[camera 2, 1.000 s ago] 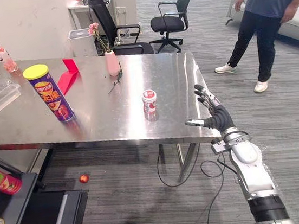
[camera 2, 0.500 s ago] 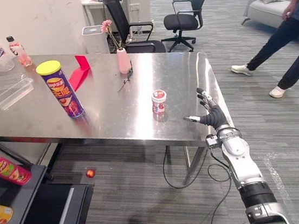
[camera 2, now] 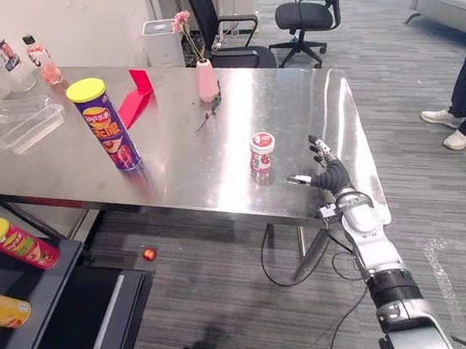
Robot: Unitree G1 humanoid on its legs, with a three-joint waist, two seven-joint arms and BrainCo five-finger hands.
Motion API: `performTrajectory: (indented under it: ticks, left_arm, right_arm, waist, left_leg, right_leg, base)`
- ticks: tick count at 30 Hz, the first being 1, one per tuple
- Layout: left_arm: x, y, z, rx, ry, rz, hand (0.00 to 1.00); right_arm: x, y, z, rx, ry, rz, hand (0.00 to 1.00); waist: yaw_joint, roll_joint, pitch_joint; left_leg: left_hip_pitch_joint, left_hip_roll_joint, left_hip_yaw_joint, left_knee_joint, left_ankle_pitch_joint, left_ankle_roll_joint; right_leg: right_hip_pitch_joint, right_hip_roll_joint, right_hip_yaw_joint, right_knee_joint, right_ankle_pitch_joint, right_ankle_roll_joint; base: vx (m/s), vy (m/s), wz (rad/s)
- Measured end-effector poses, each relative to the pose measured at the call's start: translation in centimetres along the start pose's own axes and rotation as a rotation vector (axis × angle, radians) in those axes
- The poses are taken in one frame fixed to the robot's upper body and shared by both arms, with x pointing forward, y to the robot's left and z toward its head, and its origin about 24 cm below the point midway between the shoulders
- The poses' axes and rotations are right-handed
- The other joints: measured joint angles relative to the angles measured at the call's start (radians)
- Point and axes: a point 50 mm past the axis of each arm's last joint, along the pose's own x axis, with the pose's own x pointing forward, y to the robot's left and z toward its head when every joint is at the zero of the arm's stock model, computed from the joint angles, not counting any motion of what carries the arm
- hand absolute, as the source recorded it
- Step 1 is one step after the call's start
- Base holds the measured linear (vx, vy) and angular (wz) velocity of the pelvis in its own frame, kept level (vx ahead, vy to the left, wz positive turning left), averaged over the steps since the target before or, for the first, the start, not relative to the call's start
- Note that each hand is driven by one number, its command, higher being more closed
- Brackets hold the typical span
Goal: Put the gum and the chips on the shelf.
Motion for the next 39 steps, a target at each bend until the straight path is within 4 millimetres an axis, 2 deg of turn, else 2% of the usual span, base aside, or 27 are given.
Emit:
performTrajectory:
  ticks: [6, 18, 33, 39]
  left_arm:
    - [0.0, -0.2, 0.0, -0.002, -0.003, 0.004, 0.00]
    - [-0.1, -0.3, 0.1, 0.002, -0.008, 0.000, 0.00]
    - [-0.2, -0.6, 0.1, 0.010, -0.015, -0.014, 0.00]
    - [-0.3, -0.8, 0.3, 0.015, -0.022, -0.021, 0.00]
  right_arm:
    - [0.6, 0.4, 0.2, -0.004, 0.002, 0.016, 0.00]
    - [1.4, 1.2, 0.8, -0.050, -0.014, 0.060, 0.00]
    - [2.8, 0.6, 1.6, -0.053, -0.020, 0.003, 0.00]
    - [3.5, 0.3, 2.1, -0.051, -0.022, -0.014, 0.00]
  waist:
    - [0.004, 0.009, 0.018]
    - [0.012, 0.010, 0.027]
    - [0.045, 0.024, 0.048]
    - [0.049, 0.029, 0.068]
  left_leg:
    - [0.000, -0.003, -0.018, 0.000, 0.005, 0.001]
    - [-0.014, -0.005, -0.040, 0.000, 0.011, 0.003]
    - [-0.015, -0.009, -0.057, 0.000, 0.018, 0.006]
    - [-0.016, -0.010, -0.060, 0.000, 0.021, 0.008]
  right_leg:
    - [0.013, -0.001, -0.017, 0.000, -0.001, -0.001]
    - [0.019, -0.001, -0.041, 0.000, -0.003, 0.001]
    - [0.028, -0.003, -0.054, 0.001, -0.003, 0.001]
    - [0.029, -0.004, -0.056, 0.003, -0.003, 0.001]
  base:
    - [0.00, -0.012, 0.08]
    - [0.00, -0.013, 0.06]
    - [0.00, -0.004, 0.02]
    - [0.00, 0.000, 0.00]
